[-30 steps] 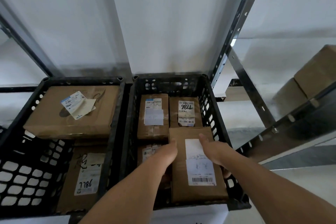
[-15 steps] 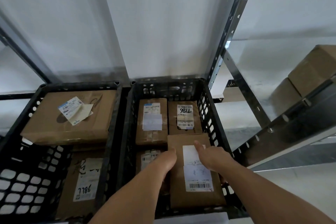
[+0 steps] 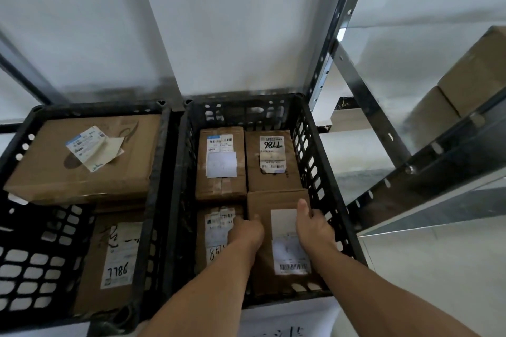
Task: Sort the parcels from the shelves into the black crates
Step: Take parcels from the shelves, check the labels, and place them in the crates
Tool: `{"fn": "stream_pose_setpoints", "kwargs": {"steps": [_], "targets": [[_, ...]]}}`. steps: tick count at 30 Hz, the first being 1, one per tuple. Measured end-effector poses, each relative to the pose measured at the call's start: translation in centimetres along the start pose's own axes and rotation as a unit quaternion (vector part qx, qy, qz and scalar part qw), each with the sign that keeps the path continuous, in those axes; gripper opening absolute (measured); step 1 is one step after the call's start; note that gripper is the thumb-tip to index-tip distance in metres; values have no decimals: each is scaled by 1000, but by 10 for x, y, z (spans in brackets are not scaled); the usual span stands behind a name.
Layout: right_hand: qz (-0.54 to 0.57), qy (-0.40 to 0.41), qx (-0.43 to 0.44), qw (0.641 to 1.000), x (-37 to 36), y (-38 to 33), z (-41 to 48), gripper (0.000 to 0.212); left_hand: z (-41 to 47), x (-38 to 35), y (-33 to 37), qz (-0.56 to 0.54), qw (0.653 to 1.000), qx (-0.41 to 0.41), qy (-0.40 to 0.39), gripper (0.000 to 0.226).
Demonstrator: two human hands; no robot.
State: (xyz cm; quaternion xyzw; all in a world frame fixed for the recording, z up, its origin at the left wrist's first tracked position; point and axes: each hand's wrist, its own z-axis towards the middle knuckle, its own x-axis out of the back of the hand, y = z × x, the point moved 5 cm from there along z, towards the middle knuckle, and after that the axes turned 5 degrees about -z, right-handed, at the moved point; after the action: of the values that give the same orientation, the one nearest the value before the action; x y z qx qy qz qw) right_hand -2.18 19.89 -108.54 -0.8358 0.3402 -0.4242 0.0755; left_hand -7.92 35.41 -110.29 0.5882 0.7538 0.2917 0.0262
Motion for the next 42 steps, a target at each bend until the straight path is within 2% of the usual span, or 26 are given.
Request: {"fn": "stream_pose_setpoints", "kwargs": {"steps": [5,9,11,13,19,21,24,27,30,33,37,40,42], "targets": [[27,-52,-5,998,-10,6,18,79,12,2,2,61,998,-18,19,58],[25,-55,-28,998,-17,5,32,86,22,1,4,26,999,18,-18,46],[36,-46,-31,998,-22,9,34,84,17,-3,6,-38,993,58,-92,54],[42,-49,-25,998,-28,13,36,82,12,-6,8,-51,986,88,-135,65],[72,-81,-35,994,-34,7,54,92,10,-9,18,-102,981,116,-114,85],[73,-81,-29,994,-35,6,56,94,10,-11,19,-97,981,120,-117,88],[68,-87,-24,994,-38,7,58,109,14,-14,19,-67,984,109,-126,90],[58,-101,-17,993,-39,6,51,100,14,-16,19,-67,980,114,-146,89],[27,-66,-7,997,-31,4,42,86,-2,-13,21,-86,974,117,-173,90],[-15,-45,46,998,-16,-7,21,73,-18,-1,25,-112,973,102,-174,88],[-47,-86,80,992,13,-28,-41,64,-74,47,39,-41,995,29,-92,82],[-57,-118,106,986,49,-59,-105,58,-143,83,67,-22,994,-16,-105,71],[-52,-144,128,980,74,-84,-151,53,-191,105,89,8,994,-50,-99,73]]}}
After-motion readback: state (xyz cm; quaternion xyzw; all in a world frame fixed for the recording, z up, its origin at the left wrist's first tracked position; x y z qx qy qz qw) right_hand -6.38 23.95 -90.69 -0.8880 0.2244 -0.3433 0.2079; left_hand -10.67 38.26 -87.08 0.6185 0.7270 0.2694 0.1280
